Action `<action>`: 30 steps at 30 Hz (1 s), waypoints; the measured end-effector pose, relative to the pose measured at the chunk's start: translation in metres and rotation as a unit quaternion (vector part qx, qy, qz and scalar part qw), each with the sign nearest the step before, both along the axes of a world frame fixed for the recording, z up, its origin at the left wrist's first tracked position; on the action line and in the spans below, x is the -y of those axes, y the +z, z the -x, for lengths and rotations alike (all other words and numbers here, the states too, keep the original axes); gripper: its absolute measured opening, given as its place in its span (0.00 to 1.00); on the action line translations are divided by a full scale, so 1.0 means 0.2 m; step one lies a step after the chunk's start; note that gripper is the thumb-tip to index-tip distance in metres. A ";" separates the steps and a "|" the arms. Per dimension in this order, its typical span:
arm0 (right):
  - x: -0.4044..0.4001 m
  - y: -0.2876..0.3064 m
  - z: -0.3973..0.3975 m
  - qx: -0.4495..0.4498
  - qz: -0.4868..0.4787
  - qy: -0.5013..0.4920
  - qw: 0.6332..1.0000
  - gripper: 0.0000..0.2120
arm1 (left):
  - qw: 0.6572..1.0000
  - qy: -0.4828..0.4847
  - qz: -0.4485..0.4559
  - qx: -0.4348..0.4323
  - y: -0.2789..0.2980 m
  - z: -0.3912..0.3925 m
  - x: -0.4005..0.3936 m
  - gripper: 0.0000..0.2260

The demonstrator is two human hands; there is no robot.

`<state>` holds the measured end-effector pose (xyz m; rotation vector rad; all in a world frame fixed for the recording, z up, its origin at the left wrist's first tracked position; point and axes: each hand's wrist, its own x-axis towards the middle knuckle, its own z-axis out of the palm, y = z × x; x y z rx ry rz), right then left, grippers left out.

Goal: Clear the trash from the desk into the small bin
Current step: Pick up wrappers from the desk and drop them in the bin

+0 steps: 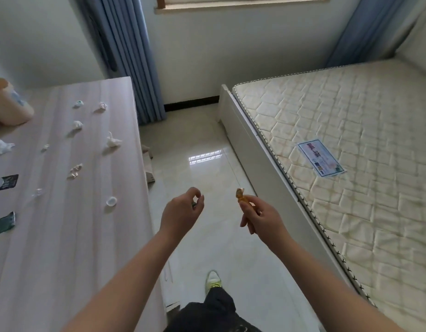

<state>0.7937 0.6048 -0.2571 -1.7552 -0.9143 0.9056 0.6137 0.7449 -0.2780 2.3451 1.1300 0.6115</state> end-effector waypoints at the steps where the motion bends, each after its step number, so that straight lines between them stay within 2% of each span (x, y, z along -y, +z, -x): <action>1: -0.05 0.00 -0.04 -0.002 0.006 0.004 1.000 0.09 | 1.000 0.004 0.000 0.006 -0.01 -0.04 -0.05 0.04; 4: -0.21 0.01 -0.16 0.000 0.020 0.003 1.000 0.05 | 1.000 0.022 0.004 0.022 -0.03 -0.13 -0.19 0.04; 8: -0.42 0.02 -0.28 0.027 0.027 -0.008 0.999 0.05 | 0.998 0.040 0.007 0.037 -0.03 -0.21 -0.35 0.07; 13: -0.65 0.00 -0.35 0.047 0.039 0.018 0.998 0.06 | 0.998 0.056 0.018 0.017 -0.02 -0.22 -0.55 0.14; 18: -0.89 -0.03 -0.39 0.082 0.038 0.057 0.994 0.04 | 0.994 0.104 0.031 -0.011 0.00 -0.13 -0.75 0.15; 21: -1.06 -0.04 -0.41 0.113 0.046 0.094 0.988 0.07 | 0.987 0.149 0.045 -0.048 -0.01 -0.06 -0.88 0.15; 27: -1.48 -0.11 -0.39 0.115 0.053 0.178 0.976 0.25 | 0.959 0.259 0.073 -0.083 -0.09 0.08 -1.04 0.16; 30: -1.74 -0.14 -0.38 0.132 0.048 0.212 0.967 0.25 | 0.944 0.309 0.072 -0.093 -0.11 0.11 -1.14 0.15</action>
